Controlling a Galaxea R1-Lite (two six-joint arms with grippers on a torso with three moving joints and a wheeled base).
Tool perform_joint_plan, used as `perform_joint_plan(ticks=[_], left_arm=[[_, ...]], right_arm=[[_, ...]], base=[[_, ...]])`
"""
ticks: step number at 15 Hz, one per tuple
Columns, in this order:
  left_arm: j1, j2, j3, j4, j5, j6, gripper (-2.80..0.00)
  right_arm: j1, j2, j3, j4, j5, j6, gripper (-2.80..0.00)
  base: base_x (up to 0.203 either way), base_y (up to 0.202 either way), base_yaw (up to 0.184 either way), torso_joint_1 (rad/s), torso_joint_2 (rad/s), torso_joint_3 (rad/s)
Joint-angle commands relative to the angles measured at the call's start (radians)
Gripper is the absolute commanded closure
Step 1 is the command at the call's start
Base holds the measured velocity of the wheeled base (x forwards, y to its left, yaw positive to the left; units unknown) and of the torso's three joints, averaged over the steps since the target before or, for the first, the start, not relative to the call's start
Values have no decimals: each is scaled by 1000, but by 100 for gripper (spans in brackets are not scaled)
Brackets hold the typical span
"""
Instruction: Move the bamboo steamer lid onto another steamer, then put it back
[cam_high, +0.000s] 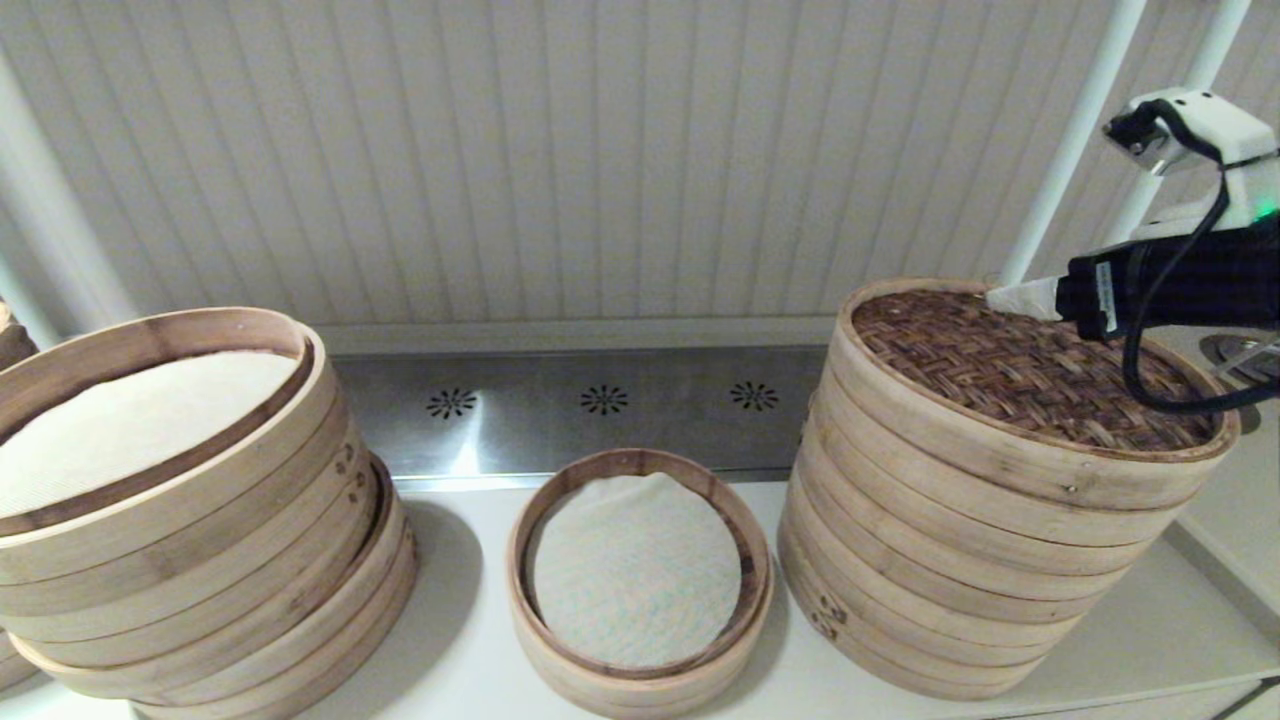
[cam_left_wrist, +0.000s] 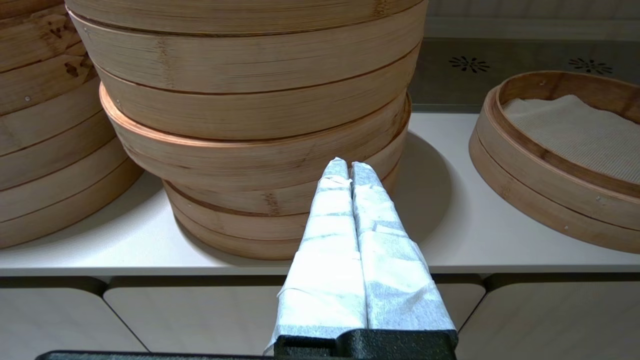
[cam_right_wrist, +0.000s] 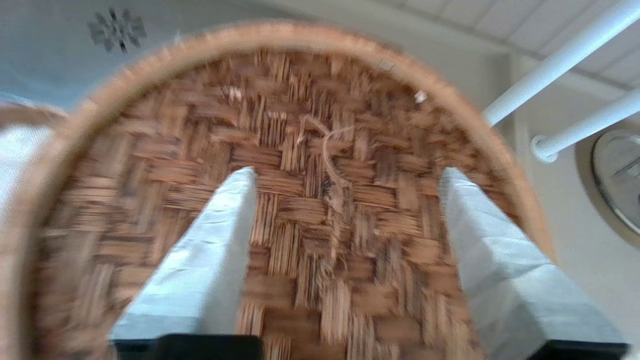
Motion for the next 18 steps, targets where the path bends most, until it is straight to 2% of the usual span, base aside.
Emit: perform_joint_plan(ticks=[1,4,8,13,18], left_arm=[[0,0,0,0,0,0,0],[0,0,0,0,0,0,0],[0,0,0,0,0,0,0],[0,0,0,0,0,0,0],[0,0,0,0,0,0,0]], right_arm=[[8,-95,2,5,-2,7,-280],[26,-205,20,9,-6,12,-280],[92,-342,18,93,-8,11,-280],[148,-459,51,119,-7,0,-280],[136,-529,148,119,-9,1,-280]], base=[[0,0,0,0,0,0],[0,0,0,0,0,0],[0,0,0,0,0,0],[0,0,0,0,0,0],[0,0,0,0,0,0]])
